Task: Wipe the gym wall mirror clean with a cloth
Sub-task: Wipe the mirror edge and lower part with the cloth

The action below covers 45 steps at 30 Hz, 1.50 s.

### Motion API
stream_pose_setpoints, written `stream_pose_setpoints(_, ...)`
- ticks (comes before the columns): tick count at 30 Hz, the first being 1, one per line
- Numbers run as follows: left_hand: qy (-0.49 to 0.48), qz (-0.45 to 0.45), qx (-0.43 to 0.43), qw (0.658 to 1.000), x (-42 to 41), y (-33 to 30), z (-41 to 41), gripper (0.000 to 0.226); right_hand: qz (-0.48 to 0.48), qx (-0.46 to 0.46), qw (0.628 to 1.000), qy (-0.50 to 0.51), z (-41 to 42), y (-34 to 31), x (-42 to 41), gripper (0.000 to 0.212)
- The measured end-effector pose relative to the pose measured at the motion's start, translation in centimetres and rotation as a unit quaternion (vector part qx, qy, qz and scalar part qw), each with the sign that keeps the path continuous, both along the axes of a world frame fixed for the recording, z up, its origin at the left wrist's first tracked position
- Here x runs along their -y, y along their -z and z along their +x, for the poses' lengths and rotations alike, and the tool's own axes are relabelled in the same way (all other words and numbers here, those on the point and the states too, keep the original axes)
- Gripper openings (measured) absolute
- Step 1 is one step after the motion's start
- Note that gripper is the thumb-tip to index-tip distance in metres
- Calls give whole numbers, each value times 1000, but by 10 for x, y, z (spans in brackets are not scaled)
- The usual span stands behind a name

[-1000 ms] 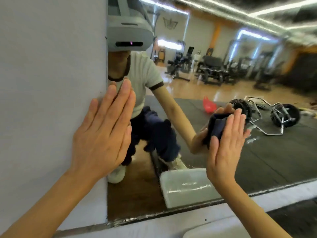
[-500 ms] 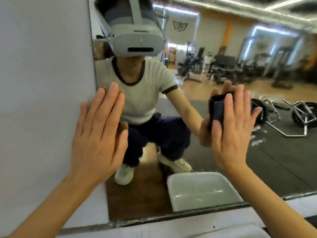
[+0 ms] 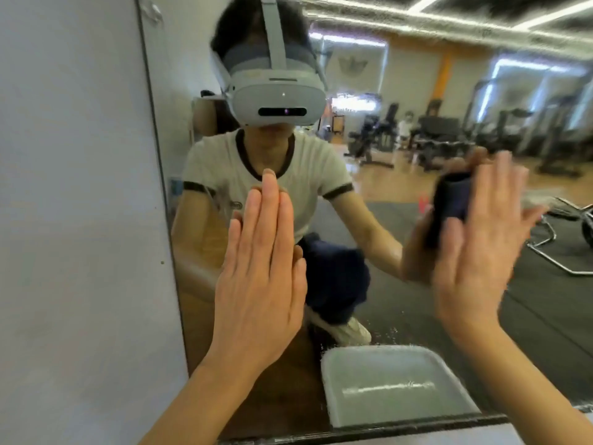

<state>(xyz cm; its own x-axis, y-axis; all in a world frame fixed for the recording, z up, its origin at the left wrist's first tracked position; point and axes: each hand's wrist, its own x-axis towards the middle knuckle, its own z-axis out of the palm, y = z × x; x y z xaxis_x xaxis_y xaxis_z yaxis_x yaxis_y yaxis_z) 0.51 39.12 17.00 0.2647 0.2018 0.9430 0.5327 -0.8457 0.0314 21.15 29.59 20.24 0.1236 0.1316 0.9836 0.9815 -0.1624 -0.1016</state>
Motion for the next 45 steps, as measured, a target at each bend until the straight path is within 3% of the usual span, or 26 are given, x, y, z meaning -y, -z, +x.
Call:
stream_pose_setpoints(4, -33, 5, -3, 999, -2, 1, 2, 65, 62, -166, 983, 39, -26, -19, -11, 64)
stream_pose_setpoints(5, -41, 9, -3, 999, -2, 1, 3, 66, 43, -148, 988, 30, -47, -23, -20, 66)
stream_pose_setpoints(8, -42, 13, -3, 999, -2, 1, 3, 67, -99, 105, 987, -76, -86, 7, -44, 48)
stream_pose_setpoints(11, -41, 9, -3, 999, -2, 0, 3, 68, -110, 190, 974, -50, -45, 14, -29, 57)
stream_pose_setpoints(13, -47, 6, -7, 999, -1, -1, 3, 69, -73, 129, 989, 7, -10, 11, -7, 55)
stream_pose_setpoints(15, -56, 4, -7, 998, 0, -1, 3, 69, -13, 5, 1000, 5, 15, 11, 6, 57)
stream_pose_setpoints(17, -60, 2, -9, 998, 1, -1, 3, 69, 51, -101, 993, 17, 4, 19, -1, 62)
stream_pose_setpoints(19, -62, 3, -11, 998, 1, -1, 3, 70, 45, -127, 990, 33, -32, 26, -20, 66)
stream_pose_setpoints(21, -62, 5, -10, 998, 1, -1, 3, 69, -23, -17, 999, 28, -70, 44, -38, 69)
stream_pose_setpoints(24, -51, -2, -4, 999, 0, -1, 4, 67, -96, 206, 974, 5, -70, 65, -39, 67)
stream_pose_setpoints(26, -45, -10, 6, 999, 2, -1, 4, 67, -92, 248, 964, 1, -34, 63, -27, 71)
stream_pose_setpoints(28, -32, -16, 6, 999, 8, -1, 7, 68, -78, 192, 978, 11, 9, 61, -6, 68)
stream_pose_setpoints(31, 10, -1, -28, 1000, 26, 1, 28, 67, -8, 6, 999, 31, 65, 68, 25, 54)
stream_pose_setpoints(34, 42, 14, -59, 997, 39, 4, 60, 66, 70, -161, 984, 19, 41, 67, 15, 56)
stream_pose_setpoints(36, 41, 19, -55, 997, 39, 6, 73, 65, 29, -97, 995, -7, 0, 66, -3, 58)
stream_pose_setpoints(38, 28, 24, -47, 998, 36, 8, 77, 65, -57, 80, 995, -11, -20, 74, -11, 61)
stream_pose_setpoints(40, 23, 26, -52, 998, 34, 9, 77, 67, -97, 181, 979, 8, 5, 69, -3, 62)
stream_pose_setpoints(42, 11, 26, -62, 998, 34, 8, 77, 67, -71, 142, 987, 17, 46, 66, 16, 57)
stream_pose_setpoints(45, -4, 23, -60, 998, 35, 8, 78, 66, 17, -56, 998, 17, 99, 66, 45, 54)
